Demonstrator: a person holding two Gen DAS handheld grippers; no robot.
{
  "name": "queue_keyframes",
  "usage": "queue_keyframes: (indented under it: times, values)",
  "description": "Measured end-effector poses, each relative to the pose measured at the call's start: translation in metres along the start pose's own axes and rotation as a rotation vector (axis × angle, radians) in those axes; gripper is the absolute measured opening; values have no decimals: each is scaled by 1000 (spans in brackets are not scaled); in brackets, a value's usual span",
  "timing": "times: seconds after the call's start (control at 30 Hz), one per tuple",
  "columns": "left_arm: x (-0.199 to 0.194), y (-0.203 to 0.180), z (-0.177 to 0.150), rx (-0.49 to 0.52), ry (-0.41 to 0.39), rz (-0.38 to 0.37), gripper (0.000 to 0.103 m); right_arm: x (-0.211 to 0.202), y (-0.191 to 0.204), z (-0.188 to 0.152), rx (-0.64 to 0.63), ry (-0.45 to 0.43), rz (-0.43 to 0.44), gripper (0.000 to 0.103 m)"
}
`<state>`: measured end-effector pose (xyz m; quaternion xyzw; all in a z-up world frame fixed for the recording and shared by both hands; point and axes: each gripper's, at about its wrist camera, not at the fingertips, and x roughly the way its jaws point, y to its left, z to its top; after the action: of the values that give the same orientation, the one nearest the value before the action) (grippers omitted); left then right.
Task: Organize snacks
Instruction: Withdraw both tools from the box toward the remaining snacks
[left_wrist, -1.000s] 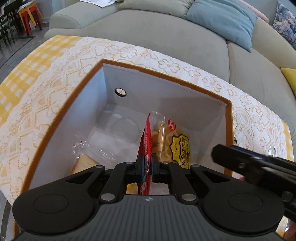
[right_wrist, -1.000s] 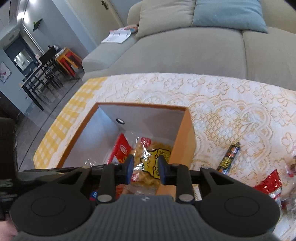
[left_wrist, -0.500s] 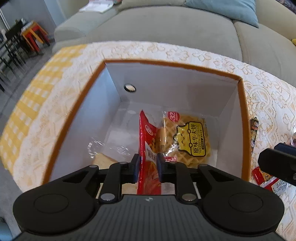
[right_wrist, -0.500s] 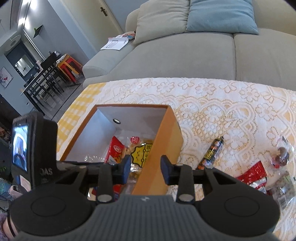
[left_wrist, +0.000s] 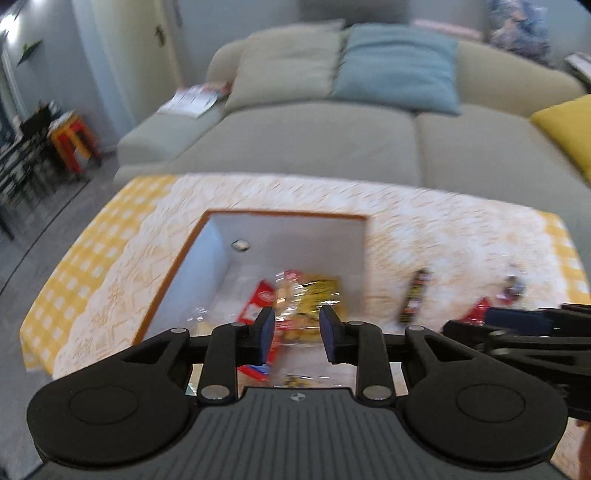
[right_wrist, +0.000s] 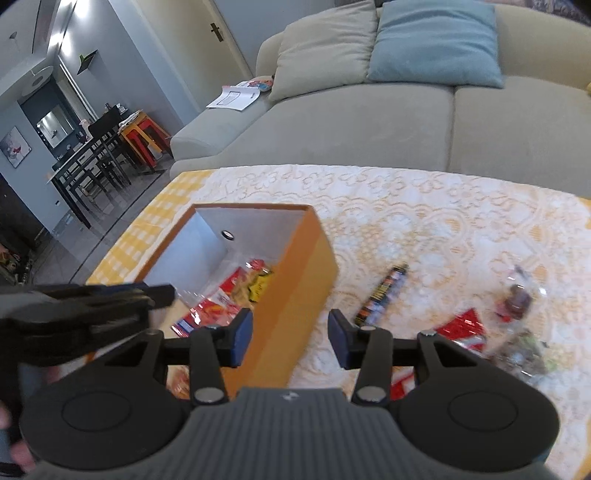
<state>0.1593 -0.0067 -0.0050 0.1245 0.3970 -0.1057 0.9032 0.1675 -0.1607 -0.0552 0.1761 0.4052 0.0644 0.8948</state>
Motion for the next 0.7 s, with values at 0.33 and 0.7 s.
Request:
queue_keyframes:
  times: [0.33,0.7]
  values:
    - [-26,-71,-42,83,-49,-149,51,-50,-40,-67,-86,-21,-100,49]
    - [-22,-106,-74,179,4,-186,52,-65,-75,-105,-136,-26,-216,50]
